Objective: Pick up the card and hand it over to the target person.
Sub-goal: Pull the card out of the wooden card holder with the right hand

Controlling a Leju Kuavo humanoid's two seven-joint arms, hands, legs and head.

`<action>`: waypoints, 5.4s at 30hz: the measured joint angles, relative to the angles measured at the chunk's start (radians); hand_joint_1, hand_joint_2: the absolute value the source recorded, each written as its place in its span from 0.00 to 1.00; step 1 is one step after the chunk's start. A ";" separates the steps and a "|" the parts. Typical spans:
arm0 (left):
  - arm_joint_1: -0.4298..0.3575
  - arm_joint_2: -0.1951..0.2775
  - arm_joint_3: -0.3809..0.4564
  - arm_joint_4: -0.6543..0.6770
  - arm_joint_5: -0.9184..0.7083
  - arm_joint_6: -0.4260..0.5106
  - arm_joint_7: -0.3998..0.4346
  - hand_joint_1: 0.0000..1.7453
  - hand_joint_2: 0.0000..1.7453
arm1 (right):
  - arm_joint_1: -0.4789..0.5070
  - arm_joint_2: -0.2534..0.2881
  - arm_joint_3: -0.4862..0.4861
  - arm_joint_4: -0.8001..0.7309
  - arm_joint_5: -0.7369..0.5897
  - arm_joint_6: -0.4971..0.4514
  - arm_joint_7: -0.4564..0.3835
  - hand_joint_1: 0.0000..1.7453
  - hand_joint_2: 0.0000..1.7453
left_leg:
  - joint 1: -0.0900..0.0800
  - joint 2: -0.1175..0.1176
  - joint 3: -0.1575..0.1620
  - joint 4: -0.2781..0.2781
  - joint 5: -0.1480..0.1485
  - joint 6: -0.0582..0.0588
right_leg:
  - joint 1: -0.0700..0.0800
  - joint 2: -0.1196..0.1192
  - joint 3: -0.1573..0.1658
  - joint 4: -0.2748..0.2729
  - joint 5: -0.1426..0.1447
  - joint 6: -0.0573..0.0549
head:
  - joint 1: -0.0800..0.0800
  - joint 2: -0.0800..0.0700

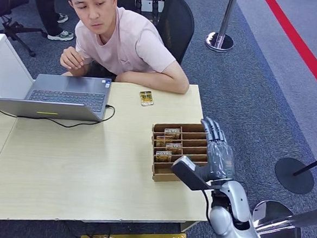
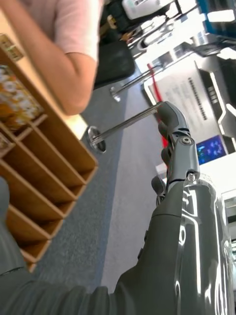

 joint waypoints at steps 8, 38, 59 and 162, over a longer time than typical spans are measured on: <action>0.003 0.001 0.000 0.001 -0.007 0.004 0.005 0.00 0.00 | -0.174 0.018 0.136 0.144 -0.066 0.035 0.202 0.00 1.00 | 0.000 0.000 0.000 -0.001 0.001 0.000 | 0.000 0.000 0.000 -0.001 0.001 -0.001 | 0.000 0.000; 0.003 0.011 0.001 0.004 -0.015 0.011 0.015 0.00 0.00 | -0.212 -0.029 0.155 0.193 -0.083 0.026 0.272 0.35 1.00 | 0.000 -0.003 -0.001 0.003 -0.002 -0.001 | -0.001 -0.003 -0.001 0.004 -0.003 0.002 | 0.000 0.000; 0.003 0.012 0.000 0.004 -0.018 0.009 0.010 0.00 0.00 | -0.204 -0.061 0.134 0.184 -0.075 0.024 0.266 0.36 1.00 | 0.000 -0.003 -0.001 0.003 -0.003 -0.001 | -0.001 -0.003 -0.001 0.004 -0.004 0.002 | 0.000 0.000; 0.002 0.013 0.007 0.005 -0.035 0.009 0.019 0.00 0.00 | -0.141 -0.077 0.146 0.172 -0.078 0.098 0.253 0.54 1.00 | 0.000 -0.003 -0.001 0.003 -0.003 -0.001 | -0.001 -0.002 -0.001 0.004 -0.004 0.002 | 0.000 0.000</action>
